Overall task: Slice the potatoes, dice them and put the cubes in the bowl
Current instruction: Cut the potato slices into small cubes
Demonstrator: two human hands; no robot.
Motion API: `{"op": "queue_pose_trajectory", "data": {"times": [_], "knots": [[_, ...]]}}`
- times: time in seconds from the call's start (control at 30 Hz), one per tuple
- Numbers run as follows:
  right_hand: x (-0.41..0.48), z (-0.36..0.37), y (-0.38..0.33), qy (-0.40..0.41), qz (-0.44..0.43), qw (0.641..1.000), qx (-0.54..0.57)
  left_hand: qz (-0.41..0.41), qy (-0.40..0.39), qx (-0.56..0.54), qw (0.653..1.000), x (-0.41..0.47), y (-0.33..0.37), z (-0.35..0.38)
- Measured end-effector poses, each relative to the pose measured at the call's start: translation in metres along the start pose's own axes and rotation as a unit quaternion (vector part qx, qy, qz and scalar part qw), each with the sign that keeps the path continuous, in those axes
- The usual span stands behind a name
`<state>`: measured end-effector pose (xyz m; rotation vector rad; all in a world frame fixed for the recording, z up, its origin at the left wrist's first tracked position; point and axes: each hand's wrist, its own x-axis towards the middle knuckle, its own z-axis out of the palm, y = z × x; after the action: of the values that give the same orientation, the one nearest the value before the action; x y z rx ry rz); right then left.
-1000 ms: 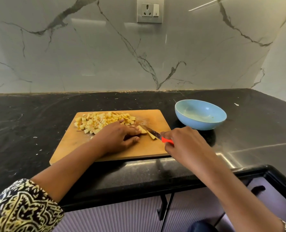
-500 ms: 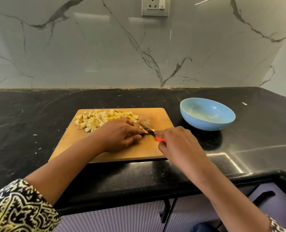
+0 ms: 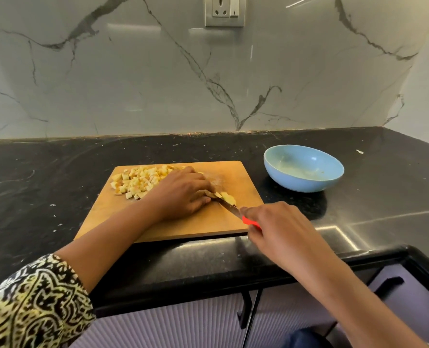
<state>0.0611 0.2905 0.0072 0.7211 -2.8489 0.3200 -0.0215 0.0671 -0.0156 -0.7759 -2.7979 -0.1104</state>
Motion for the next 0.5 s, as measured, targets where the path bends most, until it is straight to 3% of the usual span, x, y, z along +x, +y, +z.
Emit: {"op": "queue_pose_trajectory", "data": {"times": [0.3, 0.5], "knots": [[0.022, 0.016, -0.010, 0.015, 0.045, 0.999, 0.023, -0.026, 0.026, 0.037, 0.999, -0.001, 0.000, 0.000], [0.019, 0.013, -0.004, 0.013, 0.073, 0.997, 0.036, -0.016, -0.024, 0.028, 0.999, 0.006, -0.002, -0.004]]}}
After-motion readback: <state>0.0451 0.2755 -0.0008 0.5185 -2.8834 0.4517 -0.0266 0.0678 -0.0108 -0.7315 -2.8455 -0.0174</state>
